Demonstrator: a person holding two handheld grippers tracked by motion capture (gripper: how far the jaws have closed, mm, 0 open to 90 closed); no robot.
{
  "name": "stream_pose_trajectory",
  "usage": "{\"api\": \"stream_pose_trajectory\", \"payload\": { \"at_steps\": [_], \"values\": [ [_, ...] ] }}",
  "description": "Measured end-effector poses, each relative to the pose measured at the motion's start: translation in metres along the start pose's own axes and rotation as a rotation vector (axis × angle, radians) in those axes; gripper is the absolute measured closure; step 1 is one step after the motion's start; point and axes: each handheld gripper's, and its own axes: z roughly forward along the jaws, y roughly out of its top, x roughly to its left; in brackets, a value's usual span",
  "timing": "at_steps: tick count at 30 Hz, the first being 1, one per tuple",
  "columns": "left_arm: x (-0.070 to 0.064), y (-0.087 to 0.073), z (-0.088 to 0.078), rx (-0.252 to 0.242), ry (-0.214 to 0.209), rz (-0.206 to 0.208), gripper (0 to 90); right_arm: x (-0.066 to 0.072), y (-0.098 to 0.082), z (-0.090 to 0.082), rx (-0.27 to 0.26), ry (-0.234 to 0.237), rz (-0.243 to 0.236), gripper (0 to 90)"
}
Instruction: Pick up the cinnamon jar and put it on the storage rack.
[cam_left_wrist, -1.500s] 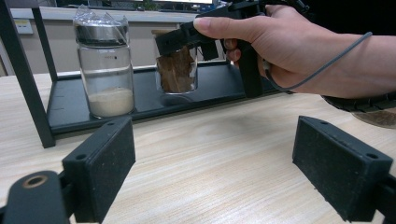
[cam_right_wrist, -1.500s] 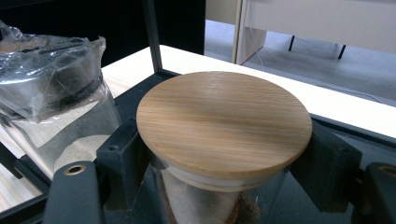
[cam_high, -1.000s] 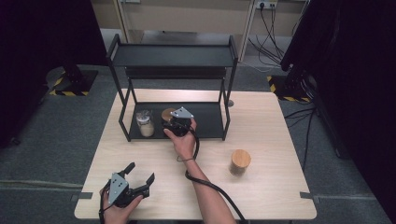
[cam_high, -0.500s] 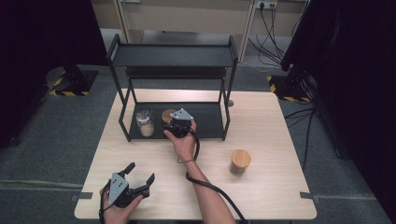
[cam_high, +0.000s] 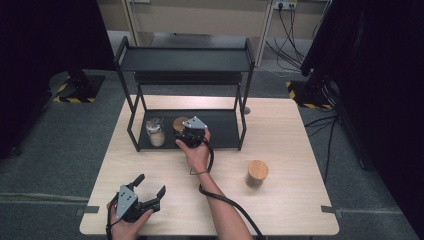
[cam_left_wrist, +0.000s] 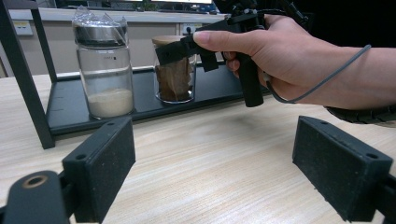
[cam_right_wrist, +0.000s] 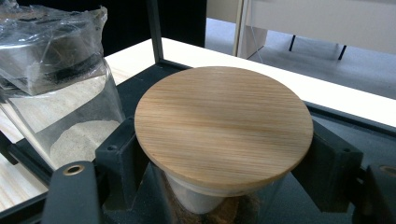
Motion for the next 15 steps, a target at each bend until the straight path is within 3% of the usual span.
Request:
{"api": "stream_pose_trajectory", "payload": {
  "at_steps": [5, 15],
  "values": [
    [0.0, 0.0, 0.0, 0.0, 0.0, -0.001, 12.7, -0.0009, -0.0005, 0.0003, 0.002, 0.007, 0.008, 24.8],
    [0.0, 0.0, 0.0, 0.0, 0.0, -0.001, 12.7, 0.0005, -0.0003, 0.001, 0.021, 0.022, 0.033, 12.5]
  ]
}}
